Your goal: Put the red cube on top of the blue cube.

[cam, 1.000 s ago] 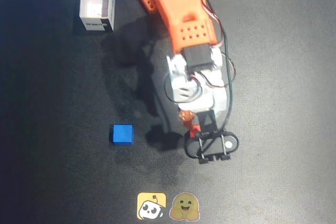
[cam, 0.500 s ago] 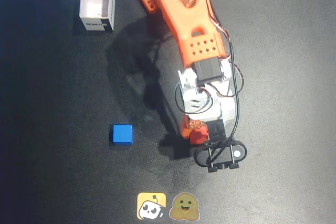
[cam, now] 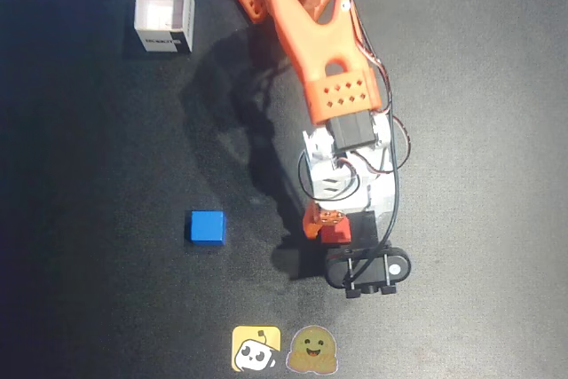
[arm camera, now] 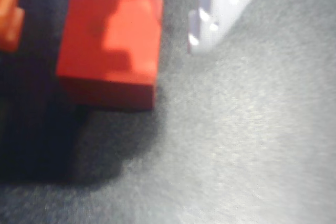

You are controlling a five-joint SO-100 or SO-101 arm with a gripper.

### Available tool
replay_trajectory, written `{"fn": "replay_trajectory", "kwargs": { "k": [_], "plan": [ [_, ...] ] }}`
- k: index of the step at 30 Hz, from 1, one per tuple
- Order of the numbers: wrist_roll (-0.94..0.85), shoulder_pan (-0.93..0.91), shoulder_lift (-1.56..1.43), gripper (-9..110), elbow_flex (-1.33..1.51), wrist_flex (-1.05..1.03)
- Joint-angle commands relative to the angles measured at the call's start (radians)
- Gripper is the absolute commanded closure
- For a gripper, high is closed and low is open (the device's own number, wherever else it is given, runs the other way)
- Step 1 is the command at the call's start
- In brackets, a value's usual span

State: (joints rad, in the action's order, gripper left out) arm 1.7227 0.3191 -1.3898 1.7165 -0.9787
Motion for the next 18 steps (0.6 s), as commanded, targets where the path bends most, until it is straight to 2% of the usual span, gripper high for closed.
{"fn": "replay_trajectory", "kwargs": {
  "k": [1, 10, 18],
  "plan": [
    [0.017, 0.006, -0.003, 76, 0.028, 0.051],
    [0.025, 0.003, 0.009, 77, 0.114, 0.115],
    [0.057, 0.005, 0.021, 87, 0.124, 0.117]
  ]
}}
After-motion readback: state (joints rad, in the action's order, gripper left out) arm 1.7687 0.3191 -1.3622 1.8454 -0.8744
